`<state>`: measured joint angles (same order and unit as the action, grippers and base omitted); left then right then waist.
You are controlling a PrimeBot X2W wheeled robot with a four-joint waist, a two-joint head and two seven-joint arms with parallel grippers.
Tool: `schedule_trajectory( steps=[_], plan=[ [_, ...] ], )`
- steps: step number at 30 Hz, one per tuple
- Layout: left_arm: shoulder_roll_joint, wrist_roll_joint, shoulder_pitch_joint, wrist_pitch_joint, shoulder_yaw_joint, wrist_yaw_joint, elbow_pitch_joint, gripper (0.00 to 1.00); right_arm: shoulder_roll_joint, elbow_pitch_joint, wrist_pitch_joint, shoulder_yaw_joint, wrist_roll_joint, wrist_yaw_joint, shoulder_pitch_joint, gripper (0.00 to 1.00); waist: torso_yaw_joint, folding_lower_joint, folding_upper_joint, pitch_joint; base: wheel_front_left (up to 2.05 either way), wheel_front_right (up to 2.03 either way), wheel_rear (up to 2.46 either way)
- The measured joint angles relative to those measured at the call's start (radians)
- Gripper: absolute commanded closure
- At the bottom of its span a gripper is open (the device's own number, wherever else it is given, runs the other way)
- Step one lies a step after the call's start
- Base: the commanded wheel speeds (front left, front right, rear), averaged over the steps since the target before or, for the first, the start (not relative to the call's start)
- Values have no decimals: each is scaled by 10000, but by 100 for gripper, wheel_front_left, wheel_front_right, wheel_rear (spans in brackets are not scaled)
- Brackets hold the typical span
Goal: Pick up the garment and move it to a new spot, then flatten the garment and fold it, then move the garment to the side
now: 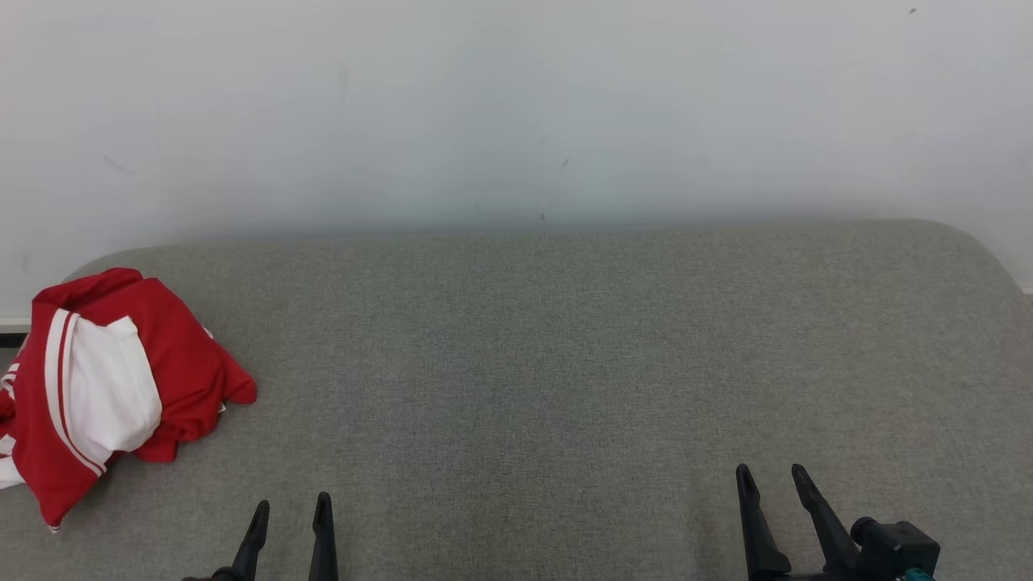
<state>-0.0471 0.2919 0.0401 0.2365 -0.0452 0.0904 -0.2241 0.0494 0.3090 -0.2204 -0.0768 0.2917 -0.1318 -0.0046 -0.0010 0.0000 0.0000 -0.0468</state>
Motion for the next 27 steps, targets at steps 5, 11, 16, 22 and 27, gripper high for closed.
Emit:
schedule_trajectory(
  steps=[5, 11, 16, 22, 27],
  plan=[
    [-4, -127, 2, 88, -21, -29, -52, 0, 0, 8, -90, -73, -341, 0, 9, 0, -3, 0, 0, -31, 0, 0, 0],
    [-6, -389, 42, 174, -21, -71, -90, 0, 2, 2, -150, -140, -775, 0, 26, 0, -31, 0, 0, -93, 0, 0, 0],
    [-6, -543, 147, 261, 0, -84, -127, 0, 2, -8, -186, -194, -1091, 0, 48, 0, -63, 0, 0, -150, 0, 0, 0],
    [-8, -529, 168, 261, 4, -86, -144, 0, 2, -36, -174, -238, -1089, 0, 70, 0, -60, 0, 1, -170, 0, 0, 0],
    [-8, -556, 171, 261, 6, -82, -148, 0, 2, -65, -165, -257, -1083, 0, 80, 0, -55, 0, 0, -176, 0, 0, 0]
  ],
)
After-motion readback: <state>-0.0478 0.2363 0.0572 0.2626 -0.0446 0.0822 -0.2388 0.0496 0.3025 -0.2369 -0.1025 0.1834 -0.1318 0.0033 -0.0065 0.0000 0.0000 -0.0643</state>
